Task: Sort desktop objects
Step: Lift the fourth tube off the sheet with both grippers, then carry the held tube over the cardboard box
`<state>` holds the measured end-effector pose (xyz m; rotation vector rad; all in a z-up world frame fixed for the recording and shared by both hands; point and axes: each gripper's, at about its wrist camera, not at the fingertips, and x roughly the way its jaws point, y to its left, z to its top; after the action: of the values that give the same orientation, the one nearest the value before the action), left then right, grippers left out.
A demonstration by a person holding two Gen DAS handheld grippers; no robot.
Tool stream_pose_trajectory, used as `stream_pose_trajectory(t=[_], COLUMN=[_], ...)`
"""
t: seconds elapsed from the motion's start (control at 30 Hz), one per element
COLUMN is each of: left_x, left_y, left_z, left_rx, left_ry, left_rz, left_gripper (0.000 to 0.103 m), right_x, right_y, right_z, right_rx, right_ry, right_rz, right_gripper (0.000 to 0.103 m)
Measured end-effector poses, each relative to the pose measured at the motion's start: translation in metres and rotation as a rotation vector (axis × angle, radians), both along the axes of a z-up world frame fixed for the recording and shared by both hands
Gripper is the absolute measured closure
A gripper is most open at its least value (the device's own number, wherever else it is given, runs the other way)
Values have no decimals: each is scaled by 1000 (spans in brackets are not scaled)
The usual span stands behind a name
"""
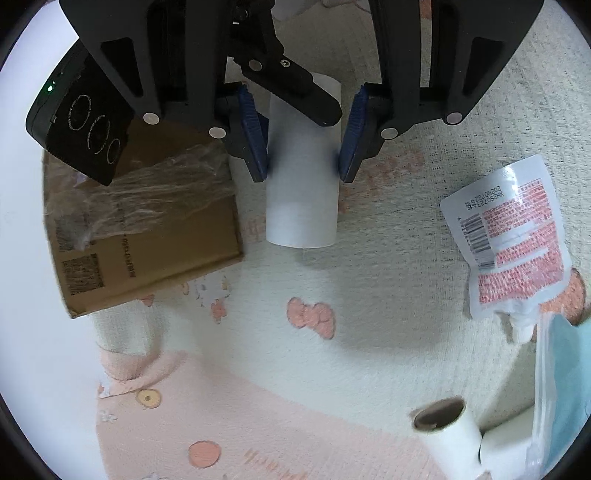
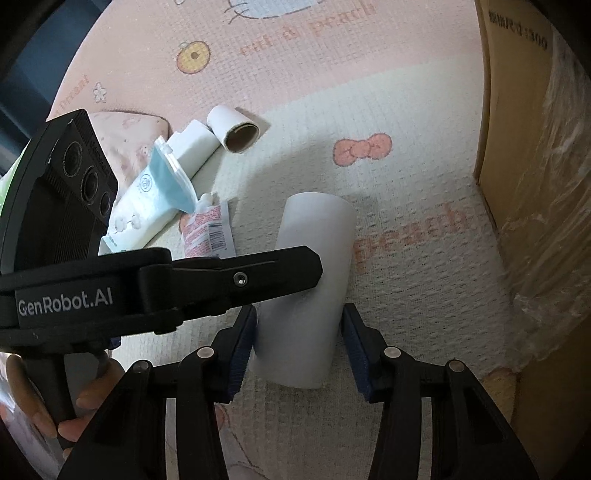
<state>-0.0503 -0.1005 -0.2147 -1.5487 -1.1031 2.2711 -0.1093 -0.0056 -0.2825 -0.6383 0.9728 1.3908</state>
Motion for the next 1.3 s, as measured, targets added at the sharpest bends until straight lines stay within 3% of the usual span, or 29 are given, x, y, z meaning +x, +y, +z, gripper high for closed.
stream_pose_trajectory(t=[0.23, 0.7, 0.97, 1.17, 1.3], left_x=[11, 5, -23, -42, -63], left_y=[-11, -4, 8, 31, 49], left_z=[53, 165, 194, 206, 210], left_rx=[-31, -77, -69, -109, -97], left_ry=[137, 376, 382, 393, 359], left_rz=[-9, -90, -173, -264, -324], left_gripper=[59, 59, 59, 59, 59], right_x=[-18, -51, -43, -26, -9], right_y=[-6, -17, -13, -10, -10], right_z=[42, 149, 182, 200, 211], right_rx=[109, 288, 330, 325, 311], right_ry=[-32, -229, -319, -378, -387], right_rz=[79, 197, 222, 201, 184], right_gripper=[58, 58, 58, 58, 58])
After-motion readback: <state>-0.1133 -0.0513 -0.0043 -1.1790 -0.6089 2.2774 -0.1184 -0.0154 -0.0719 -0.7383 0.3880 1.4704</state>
